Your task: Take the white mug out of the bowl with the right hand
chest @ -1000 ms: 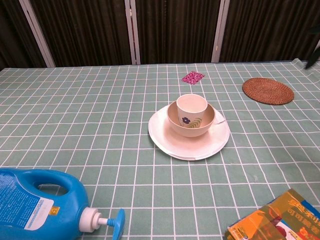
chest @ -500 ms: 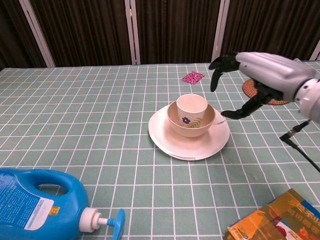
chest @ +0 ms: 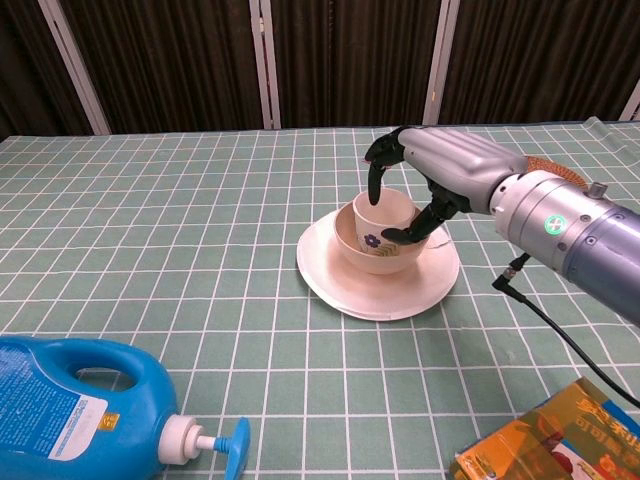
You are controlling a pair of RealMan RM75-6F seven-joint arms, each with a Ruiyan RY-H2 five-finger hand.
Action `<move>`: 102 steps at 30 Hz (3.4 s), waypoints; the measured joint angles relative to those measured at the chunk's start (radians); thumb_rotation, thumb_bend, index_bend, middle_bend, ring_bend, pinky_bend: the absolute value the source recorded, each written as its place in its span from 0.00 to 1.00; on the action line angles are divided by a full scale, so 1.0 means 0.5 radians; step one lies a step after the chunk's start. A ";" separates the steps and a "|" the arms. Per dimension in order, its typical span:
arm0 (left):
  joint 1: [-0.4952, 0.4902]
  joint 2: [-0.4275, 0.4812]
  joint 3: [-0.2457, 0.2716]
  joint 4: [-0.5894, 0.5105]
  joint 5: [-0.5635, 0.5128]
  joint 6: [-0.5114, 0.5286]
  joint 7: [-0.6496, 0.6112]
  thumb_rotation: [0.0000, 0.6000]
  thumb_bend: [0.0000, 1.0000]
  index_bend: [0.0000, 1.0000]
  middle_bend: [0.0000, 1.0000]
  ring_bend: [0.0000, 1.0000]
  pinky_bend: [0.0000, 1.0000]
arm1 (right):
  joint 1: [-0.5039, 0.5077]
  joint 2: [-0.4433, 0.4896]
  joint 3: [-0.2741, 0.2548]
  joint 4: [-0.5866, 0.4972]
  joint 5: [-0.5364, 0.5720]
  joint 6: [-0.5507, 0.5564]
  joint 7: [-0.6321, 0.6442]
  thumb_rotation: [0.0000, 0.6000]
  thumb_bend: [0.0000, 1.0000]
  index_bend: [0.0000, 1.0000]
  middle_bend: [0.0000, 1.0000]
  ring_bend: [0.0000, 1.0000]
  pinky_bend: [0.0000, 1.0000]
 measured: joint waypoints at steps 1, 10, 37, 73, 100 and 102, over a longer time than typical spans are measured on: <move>0.000 0.001 0.000 0.001 -0.001 -0.002 -0.003 1.00 0.00 0.00 0.00 0.00 0.00 | 0.006 -0.007 0.004 0.011 0.011 -0.002 -0.001 1.00 0.21 0.48 0.14 0.00 0.00; -0.005 0.006 0.001 0.005 -0.004 -0.015 -0.014 1.00 0.00 0.00 0.00 0.00 0.00 | 0.028 -0.031 -0.022 0.092 0.088 -0.010 0.006 1.00 0.27 0.51 0.17 0.00 0.00; -0.011 0.004 0.000 0.004 -0.015 -0.025 -0.011 1.00 0.00 0.00 0.00 0.00 0.00 | 0.054 -0.046 -0.081 0.138 0.019 0.097 0.118 1.00 0.42 0.62 0.19 0.00 0.00; -0.006 -0.025 0.010 -0.030 0.004 0.015 0.122 1.00 0.00 0.00 0.00 0.00 0.00 | -0.442 0.417 -0.207 0.417 0.147 0.248 0.645 1.00 0.37 0.65 0.19 0.00 0.00; -0.004 -0.026 0.010 -0.021 0.020 0.026 0.101 1.00 0.00 0.00 0.00 0.00 0.00 | -0.661 0.719 -0.350 0.008 -0.073 0.471 0.566 1.00 0.12 0.00 0.00 0.00 0.00; -0.004 -0.027 0.009 -0.017 0.021 0.027 0.093 1.00 0.00 0.00 0.00 0.00 0.00 | -0.711 0.777 -0.399 -0.040 -0.168 0.553 0.576 1.00 0.12 0.00 0.00 0.00 0.00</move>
